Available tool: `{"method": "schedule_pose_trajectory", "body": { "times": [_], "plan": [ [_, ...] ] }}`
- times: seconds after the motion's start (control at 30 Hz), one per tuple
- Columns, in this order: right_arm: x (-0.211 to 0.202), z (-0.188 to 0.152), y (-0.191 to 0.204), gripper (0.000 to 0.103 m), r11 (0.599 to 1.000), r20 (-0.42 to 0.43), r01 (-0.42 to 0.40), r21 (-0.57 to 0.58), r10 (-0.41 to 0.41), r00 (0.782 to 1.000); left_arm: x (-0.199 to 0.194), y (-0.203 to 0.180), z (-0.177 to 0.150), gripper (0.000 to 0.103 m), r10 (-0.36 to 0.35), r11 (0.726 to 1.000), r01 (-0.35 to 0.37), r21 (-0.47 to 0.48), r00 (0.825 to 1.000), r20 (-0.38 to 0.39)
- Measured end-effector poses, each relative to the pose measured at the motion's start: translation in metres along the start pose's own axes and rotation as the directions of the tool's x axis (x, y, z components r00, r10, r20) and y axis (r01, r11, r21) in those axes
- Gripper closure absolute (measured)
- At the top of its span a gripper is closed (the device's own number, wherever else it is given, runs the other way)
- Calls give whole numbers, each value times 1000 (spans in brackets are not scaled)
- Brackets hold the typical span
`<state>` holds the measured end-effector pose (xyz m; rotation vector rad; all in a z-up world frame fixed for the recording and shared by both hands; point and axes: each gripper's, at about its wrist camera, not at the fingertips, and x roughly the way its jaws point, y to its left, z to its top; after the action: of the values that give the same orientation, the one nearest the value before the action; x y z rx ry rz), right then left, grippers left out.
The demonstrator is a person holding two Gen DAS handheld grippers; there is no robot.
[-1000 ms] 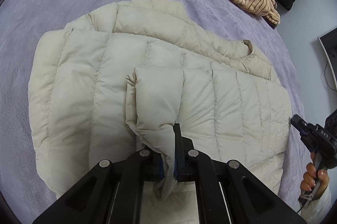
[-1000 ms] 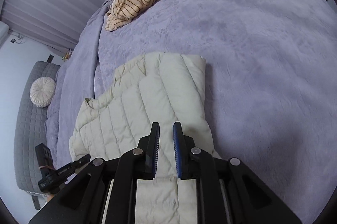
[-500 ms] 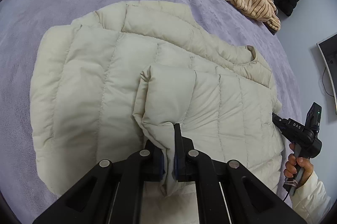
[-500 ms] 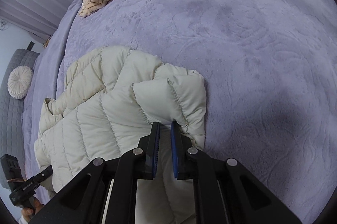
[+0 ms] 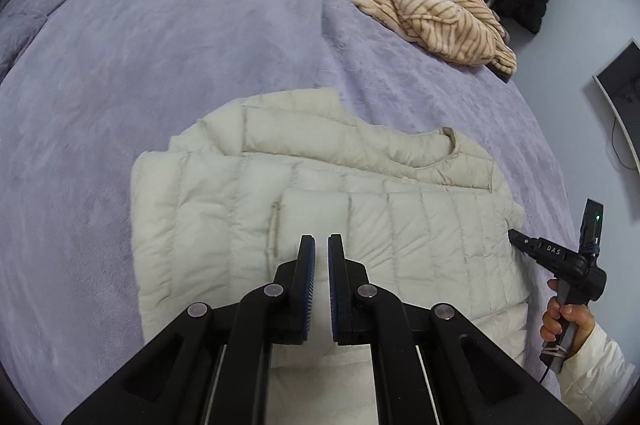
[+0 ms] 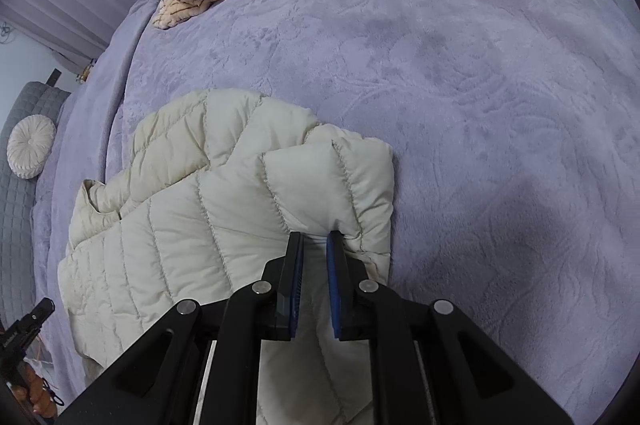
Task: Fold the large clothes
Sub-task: 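Lift the hem with both tools and fold it toward the collar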
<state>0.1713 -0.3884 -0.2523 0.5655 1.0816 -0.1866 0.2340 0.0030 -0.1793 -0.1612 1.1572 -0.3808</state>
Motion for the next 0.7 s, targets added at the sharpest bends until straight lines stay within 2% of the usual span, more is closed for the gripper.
{"method": "schedule_pose_trajectory", "body": {
  "times": [0.1, 0.17, 0.23, 0.37, 0.7],
  "plan": [
    [-12, -3, 11, 89, 999, 18, 6, -44, -5, 1000, 38, -3, 2, 95, 89, 996, -87, 36, 995, -55],
    [-7, -5, 14, 89, 996, -3, 26, -80, -26, 1000, 62, 13, -2, 95, 89, 996, -90, -5, 991, -102],
    [7, -7, 11, 89, 994, -44, 56, -94, -60, 997, 71, 23, -8, 95, 81, 996, -84, -23, 991, -110],
    [21, -10, -4, 90, 999, -51, 10, -44, -12, 999, 75, 22, -14, 95, 108, 994, -107, 17, 989, -101],
    [22, -12, -3, 90, 997, -43, 15, -76, -19, 999, 78, 23, -16, 95, 112, 993, -110, 32, 988, -103]
  ]
}}
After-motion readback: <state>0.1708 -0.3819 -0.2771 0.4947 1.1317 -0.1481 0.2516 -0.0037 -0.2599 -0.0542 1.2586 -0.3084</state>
